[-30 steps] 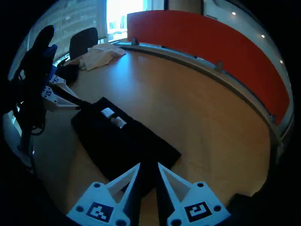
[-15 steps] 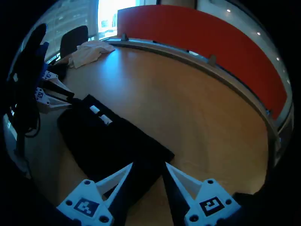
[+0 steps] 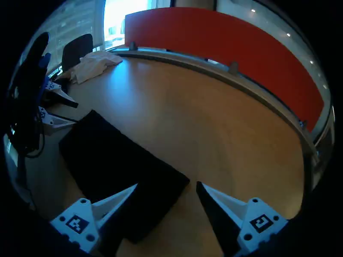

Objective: Fold towel

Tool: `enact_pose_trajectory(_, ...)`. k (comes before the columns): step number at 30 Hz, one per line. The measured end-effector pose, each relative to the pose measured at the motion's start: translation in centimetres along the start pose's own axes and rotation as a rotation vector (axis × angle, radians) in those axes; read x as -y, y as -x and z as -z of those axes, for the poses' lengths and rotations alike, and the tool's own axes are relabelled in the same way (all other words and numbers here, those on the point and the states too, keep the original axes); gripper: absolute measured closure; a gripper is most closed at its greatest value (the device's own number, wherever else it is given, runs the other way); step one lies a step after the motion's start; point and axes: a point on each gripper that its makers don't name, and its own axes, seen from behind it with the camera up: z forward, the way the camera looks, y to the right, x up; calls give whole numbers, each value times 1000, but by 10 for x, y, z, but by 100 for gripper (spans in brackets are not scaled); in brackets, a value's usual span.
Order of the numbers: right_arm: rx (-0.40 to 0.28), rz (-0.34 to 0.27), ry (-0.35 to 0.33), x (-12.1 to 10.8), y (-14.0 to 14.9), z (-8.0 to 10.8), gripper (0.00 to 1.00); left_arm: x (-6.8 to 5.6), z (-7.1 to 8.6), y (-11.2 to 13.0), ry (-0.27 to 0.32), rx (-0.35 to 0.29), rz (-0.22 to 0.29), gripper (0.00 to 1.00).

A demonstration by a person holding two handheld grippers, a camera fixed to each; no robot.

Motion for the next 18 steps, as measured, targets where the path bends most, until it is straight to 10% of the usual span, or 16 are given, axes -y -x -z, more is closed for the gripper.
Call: enact_pose_trajectory(18,-27,-26,-18,13,13,30,0,-9,26,8,24,-22,83,1)
